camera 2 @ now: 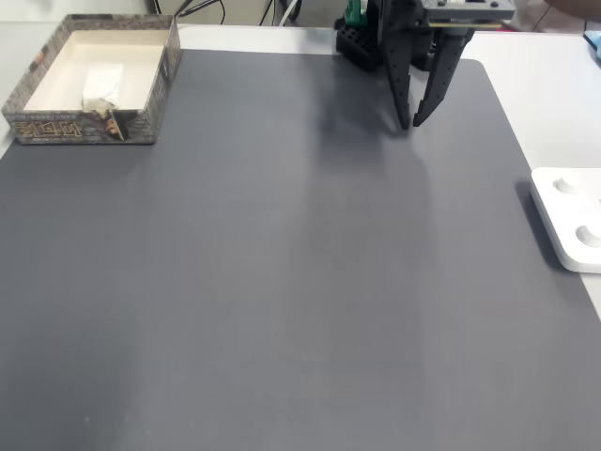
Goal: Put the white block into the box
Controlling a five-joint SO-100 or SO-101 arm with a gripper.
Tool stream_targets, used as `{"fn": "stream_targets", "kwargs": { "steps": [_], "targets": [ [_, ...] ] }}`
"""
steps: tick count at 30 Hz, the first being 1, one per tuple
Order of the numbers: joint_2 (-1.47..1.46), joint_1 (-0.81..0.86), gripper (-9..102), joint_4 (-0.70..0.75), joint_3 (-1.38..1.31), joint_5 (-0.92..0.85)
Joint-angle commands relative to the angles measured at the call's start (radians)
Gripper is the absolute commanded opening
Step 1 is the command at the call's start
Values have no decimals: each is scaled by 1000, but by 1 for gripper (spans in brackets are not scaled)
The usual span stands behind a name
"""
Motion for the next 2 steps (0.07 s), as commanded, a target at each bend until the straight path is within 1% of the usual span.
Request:
{"fn": "stream_targets", "kwargs": {
  "steps": [1,2],
  "targets": [
    [37,3,0,3,20,-9],
    [37,3,0,3,20,-9]
  ]
}}
